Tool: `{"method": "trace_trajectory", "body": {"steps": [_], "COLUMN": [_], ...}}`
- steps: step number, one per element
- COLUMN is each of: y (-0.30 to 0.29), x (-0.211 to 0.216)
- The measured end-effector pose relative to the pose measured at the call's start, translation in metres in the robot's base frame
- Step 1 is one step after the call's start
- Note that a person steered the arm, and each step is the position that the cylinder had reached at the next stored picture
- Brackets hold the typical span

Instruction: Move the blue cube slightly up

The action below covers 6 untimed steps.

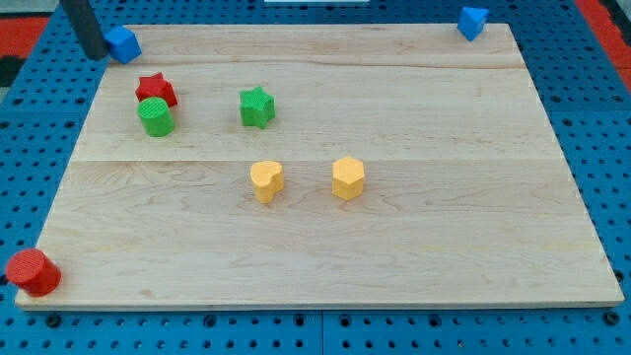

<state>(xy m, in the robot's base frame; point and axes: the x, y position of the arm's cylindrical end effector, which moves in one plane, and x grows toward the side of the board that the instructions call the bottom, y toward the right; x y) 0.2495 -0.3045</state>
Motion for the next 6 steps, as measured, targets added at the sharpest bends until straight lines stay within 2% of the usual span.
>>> {"method": "trace_trajectory", "body": {"steps": [3,6], "y": [0.016,0.03], "x": [0.015,0.001]}}
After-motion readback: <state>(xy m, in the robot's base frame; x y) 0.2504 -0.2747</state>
